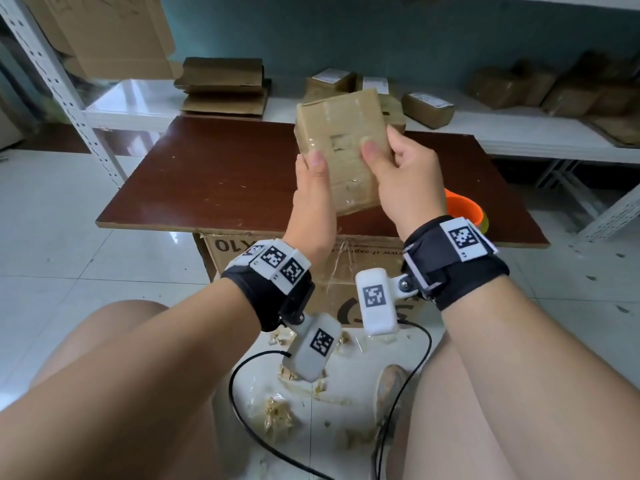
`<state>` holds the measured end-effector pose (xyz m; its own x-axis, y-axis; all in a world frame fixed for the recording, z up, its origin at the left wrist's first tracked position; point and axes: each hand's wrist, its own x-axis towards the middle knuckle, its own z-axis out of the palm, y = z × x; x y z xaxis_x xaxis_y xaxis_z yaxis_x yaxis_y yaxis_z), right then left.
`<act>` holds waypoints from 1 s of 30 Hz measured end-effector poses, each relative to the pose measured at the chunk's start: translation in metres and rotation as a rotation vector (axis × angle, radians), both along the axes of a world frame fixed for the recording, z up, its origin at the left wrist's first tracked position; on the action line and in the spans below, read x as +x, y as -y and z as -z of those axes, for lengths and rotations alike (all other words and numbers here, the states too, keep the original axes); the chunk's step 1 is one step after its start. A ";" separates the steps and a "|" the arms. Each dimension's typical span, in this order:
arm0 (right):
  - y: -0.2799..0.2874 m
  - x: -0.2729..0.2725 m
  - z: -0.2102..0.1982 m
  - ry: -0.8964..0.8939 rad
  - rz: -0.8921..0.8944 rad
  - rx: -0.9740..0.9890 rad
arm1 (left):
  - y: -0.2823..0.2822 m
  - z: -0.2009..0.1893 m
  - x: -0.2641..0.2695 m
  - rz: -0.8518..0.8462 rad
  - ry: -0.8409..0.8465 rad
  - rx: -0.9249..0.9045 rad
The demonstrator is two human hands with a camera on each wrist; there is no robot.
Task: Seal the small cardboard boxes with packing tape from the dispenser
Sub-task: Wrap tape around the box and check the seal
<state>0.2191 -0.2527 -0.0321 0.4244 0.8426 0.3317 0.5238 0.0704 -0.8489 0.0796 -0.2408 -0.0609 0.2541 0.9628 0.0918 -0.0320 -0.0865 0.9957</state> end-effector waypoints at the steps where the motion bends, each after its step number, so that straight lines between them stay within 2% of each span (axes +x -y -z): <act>1: 0.002 0.002 -0.002 -0.077 0.016 0.032 | 0.001 -0.001 0.000 0.009 -0.039 0.009; 3: 0.007 0.005 -0.010 -0.133 0.019 0.016 | 0.006 0.000 -0.002 0.018 -0.160 0.077; 5: 0.016 0.003 -0.016 -0.098 -0.134 -0.064 | 0.010 0.003 -0.005 0.081 -0.248 0.089; 7: 0.024 0.000 -0.017 0.009 -0.260 -0.153 | 0.012 0.009 -0.009 0.106 -0.281 0.035; 10: 0.025 -0.004 -0.012 0.118 -0.218 -0.160 | 0.005 0.016 -0.015 0.048 -0.278 0.018; 14: 0.020 -0.002 -0.009 0.028 -0.049 -0.086 | -0.006 0.014 -0.022 0.020 -0.293 0.033; 15: 0.018 -0.002 -0.008 -0.023 -0.062 -0.082 | -0.009 0.011 -0.023 0.023 -0.298 0.009; 18: 0.022 -0.015 -0.011 -0.252 -0.248 -0.121 | -0.008 -0.001 -0.026 -0.003 -0.313 -0.153; 20: 0.022 -0.026 -0.010 -0.261 -0.278 -0.092 | -0.006 -0.005 -0.025 -0.035 -0.328 -0.234; 22: 0.019 -0.034 -0.006 -0.234 -0.205 -0.040 | -0.006 -0.009 -0.026 -0.062 -0.345 -0.265; 25: 0.012 -0.038 0.001 -0.282 -0.146 -0.101 | -0.017 -0.016 -0.035 -0.057 -0.394 -0.226; 28: 0.003 -0.042 0.005 -0.423 -0.222 -0.173 | -0.034 -0.021 -0.043 -0.101 -0.340 -0.103; 30: -0.010 -0.044 0.012 -0.424 -0.270 -0.197 | -0.046 -0.021 -0.045 -0.157 -0.349 -0.034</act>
<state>0.1755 -0.2427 -0.0446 0.2463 0.9692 0.0034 0.1175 -0.0264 -0.9927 0.0343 -0.1948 -0.0404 0.1134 0.9935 -0.0071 0.3209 -0.0299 0.9467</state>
